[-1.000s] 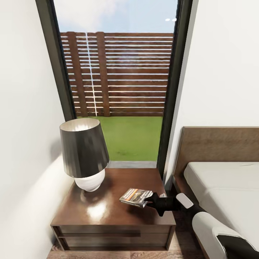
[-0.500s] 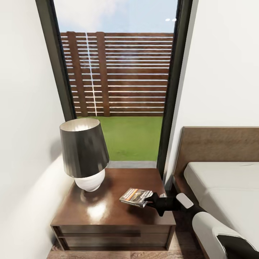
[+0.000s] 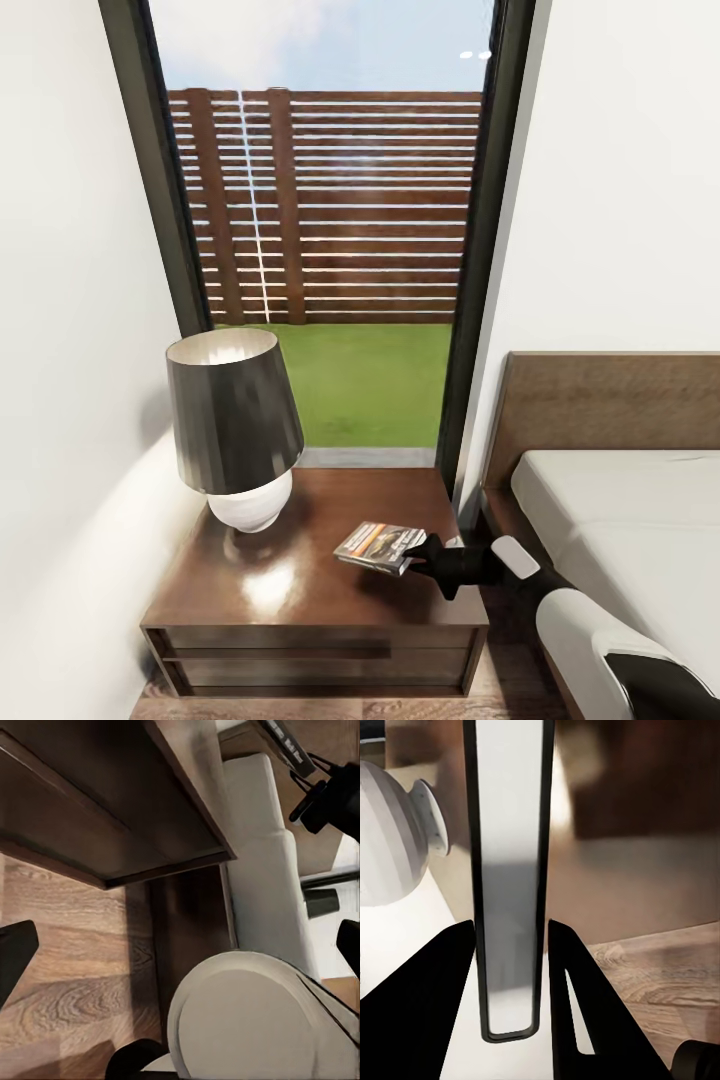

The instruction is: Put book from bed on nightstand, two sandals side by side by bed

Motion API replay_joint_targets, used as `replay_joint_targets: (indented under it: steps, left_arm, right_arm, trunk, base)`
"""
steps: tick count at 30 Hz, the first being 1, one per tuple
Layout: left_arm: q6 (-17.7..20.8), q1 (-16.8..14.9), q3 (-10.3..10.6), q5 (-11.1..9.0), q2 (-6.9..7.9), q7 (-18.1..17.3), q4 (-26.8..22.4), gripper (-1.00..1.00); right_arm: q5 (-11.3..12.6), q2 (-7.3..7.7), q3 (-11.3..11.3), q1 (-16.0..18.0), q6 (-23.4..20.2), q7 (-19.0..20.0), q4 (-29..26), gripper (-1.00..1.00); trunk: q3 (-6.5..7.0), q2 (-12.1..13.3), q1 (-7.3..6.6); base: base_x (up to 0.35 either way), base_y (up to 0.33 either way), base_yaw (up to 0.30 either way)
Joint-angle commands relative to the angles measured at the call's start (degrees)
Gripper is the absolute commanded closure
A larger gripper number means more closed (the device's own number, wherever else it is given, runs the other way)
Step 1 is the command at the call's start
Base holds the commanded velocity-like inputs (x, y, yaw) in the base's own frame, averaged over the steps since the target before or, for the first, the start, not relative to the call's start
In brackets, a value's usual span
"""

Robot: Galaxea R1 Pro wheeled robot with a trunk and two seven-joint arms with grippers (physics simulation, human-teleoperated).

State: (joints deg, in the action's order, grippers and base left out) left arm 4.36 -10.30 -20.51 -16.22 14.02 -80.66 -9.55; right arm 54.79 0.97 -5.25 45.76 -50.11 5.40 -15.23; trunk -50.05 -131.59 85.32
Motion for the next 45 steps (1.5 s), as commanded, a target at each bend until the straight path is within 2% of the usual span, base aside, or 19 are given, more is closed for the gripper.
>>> replay_joint_targets:
  steps: [1, 6, 12, 20, 30, 40, 45]
  left_arm:
    - [1.3, 0.0, 0.3, -0.5, 0.03, -0.6, -0.5, -1.00]
    - [4.1, 0.0, -0.2, -0.5, -0.16, -1.1, -2.9, -1.00]
    - [4.9, 0.0, -0.4, -0.5, -0.22, -1.2, -3.8, -1.00]
    - [5.1, -0.1, -0.5, -0.5, -0.12, -1.3, -4.1, -1.00]
    - [5.2, -0.1, -0.5, -0.5, -0.07, -1.4, -4.2, -1.00]
    - [5.2, -0.1, -0.5, -0.5, -0.04, -1.5, -4.2, -1.00]
    - [5.2, 0.0, -0.5, -0.5, -0.04, -1.5, -4.2, -1.00]
  right_arm:
    - [-0.6, -0.01, -0.4, 0.0, -0.3, 0.2, -0.3, 1.00]
    - [-0.6, 0.04, -0.4, 0.0, -0.3, -0.2, -1.3, 1.00]
    - [-0.6, 0.08, -0.4, 0.0, -0.1, -0.4, -2.1, 1.00]
    - [-0.6, 0.09, -0.3, 0.0, 0.0, -0.7, -3.1, 1.00]
    - [-0.8, 0.09, -0.3, 0.0, -0.3, -2.1, -7.3, 1.00]
    - [-0.8, -0.01, -0.3, 0.0, -0.3, -5.1, -8.2, 1.00]
    - [-0.8, -0.06, -0.3, 0.0, -0.3, -5.6, -8.3, 1.00]
  trunk:
    - [-0.06, 0.0, -0.01]
    - [-0.06, 0.0, -0.01]
    - [-0.06, 0.0, -0.01]
    - [-0.06, 0.0, -0.01]
    - [-0.06, 0.0, -0.01]
    - [-0.06, 0.0, -0.01]
    - [-0.95, -2.0, 1.09]
  base:
    - [0.000, 0.000, 0.000]
    - [0.000, 0.000, 0.000]
    - [0.000, 0.000, 0.000]
    - [0.000, 0.000, 0.000]
    - [0.000, 0.000, 0.000]
    - [0.000, 0.000, 0.000]
    - [0.000, 0.000, 0.000]
